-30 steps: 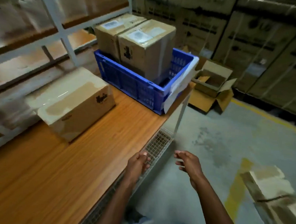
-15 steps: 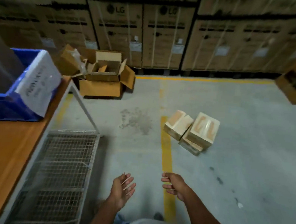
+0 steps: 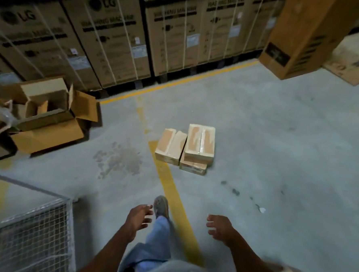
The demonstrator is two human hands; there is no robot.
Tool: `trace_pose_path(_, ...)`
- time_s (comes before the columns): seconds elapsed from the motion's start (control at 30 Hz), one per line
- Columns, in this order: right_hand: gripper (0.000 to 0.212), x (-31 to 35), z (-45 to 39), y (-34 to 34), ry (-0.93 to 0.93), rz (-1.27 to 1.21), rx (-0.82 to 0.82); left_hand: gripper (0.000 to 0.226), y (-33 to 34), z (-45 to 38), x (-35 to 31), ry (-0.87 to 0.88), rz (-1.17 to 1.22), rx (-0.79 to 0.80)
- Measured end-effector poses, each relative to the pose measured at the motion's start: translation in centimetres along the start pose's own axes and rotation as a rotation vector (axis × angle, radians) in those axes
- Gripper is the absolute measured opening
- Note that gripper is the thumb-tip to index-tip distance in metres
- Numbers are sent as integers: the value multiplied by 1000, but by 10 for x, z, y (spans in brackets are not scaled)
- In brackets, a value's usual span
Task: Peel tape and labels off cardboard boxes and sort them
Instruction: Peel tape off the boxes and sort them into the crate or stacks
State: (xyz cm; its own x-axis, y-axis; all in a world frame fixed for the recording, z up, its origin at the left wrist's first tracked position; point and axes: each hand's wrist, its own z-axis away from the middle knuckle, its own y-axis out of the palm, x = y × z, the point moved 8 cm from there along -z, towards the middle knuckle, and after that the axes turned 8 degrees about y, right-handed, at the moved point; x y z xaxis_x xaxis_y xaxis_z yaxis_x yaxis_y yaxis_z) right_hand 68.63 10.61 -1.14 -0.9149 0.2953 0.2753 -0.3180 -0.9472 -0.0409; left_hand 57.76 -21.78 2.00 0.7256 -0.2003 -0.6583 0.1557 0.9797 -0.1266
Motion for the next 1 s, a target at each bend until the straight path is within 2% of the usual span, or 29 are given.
trace_pose_path(0.17, 13, 86, -27, -3, 22, 32, -28, 22, -20, -97, -47, -18, -92, -23)
trace_pose_path(0.27, 20, 140, -48, -8, 75, 35, -87, 21, -23, -146, -85, -57, -204, -6)
trace_pose_path(0.37, 21, 199, -78, 0, 96, 79, -76, 22, -15, -200, -128, -42, -303, 33)
trace_pose_path(0.47, 12, 261, -97, 1, 67, 165, -144, 23, 3, -251, -167, -58, -435, 91)
trace_pose_path(0.67, 10, 365, -182, -7, -8, 299, -166, 22, 71, -359, -228, -57, -466, 162)
trace_pose_path(0.83, 11, 423, -303, -19, -85, 546, -178, 14, 148, -468, -230, -15, -492, 235)
trace_pose_path(1.0, 48, 447, -433, -43, -72, 490, -274, 15, 231, -572, -199, 3, -607, 341)
